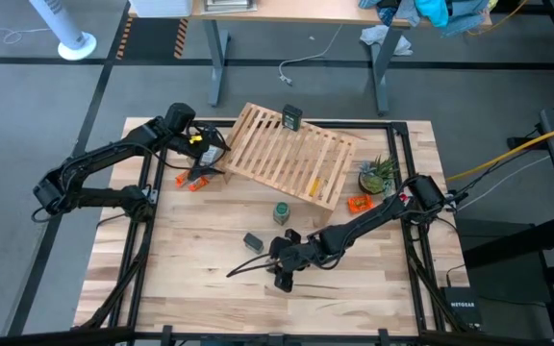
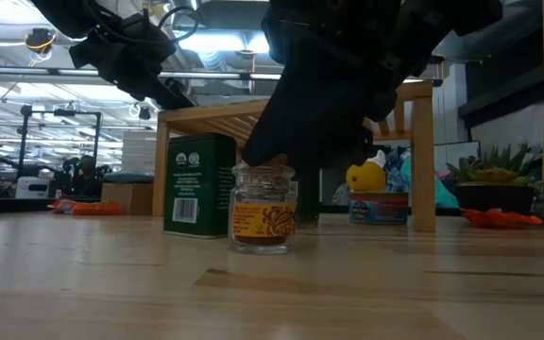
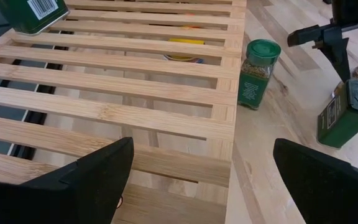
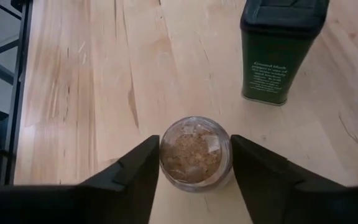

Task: Shelf spices
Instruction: Remove the transparent seasoning bottle from the shelf

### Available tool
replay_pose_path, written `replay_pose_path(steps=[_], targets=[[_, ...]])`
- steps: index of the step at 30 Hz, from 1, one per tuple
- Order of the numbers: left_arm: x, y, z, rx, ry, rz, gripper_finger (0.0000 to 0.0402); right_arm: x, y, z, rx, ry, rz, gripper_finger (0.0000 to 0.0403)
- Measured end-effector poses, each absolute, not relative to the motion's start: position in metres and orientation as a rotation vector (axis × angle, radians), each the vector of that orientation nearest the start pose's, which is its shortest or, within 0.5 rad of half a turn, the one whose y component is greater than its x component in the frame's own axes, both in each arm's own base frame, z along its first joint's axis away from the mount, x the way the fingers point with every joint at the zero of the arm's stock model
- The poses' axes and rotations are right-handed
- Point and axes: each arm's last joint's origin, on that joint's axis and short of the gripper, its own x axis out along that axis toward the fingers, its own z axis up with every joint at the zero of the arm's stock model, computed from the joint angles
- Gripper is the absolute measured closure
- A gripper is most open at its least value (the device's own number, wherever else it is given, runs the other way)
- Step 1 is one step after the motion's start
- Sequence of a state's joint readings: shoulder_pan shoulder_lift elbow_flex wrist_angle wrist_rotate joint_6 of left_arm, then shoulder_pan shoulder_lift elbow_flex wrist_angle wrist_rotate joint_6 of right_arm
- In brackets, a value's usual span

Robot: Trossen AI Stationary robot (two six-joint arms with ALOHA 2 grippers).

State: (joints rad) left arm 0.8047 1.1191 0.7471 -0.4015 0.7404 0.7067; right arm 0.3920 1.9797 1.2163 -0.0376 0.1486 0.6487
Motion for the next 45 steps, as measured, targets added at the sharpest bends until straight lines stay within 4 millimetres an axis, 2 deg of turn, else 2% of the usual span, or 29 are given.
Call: replay_pose_path(steps=[6,18,30,38,45], targets=[[0.166,0.144,0.246,0.148,0.535,-0.133,0.0023,0.381,0.153,0.151,0.400,0.806,-0.029,0.0234],[0.165,0.144,0.245,0.142,0.540,-0.135,0.0023,0.382,0.149,0.151,0.436,0.737,-0.190,0.0236],[0.165,0.144,0.245,0.142,0.540,-0.135,0.0023,0.380,0.144,0.149,0.555,0.668,-0.401,0.0239],[0.165,0.144,0.245,0.143,0.540,-0.135,0.0023,0.386,0.144,0.133,0.642,0.609,-0.492,0.0239],[0.165,0.144,0.245,0.143,0.540,-0.135,0.0023,0.387,0.142,0.130,0.638,0.522,-0.566,0.0239]])
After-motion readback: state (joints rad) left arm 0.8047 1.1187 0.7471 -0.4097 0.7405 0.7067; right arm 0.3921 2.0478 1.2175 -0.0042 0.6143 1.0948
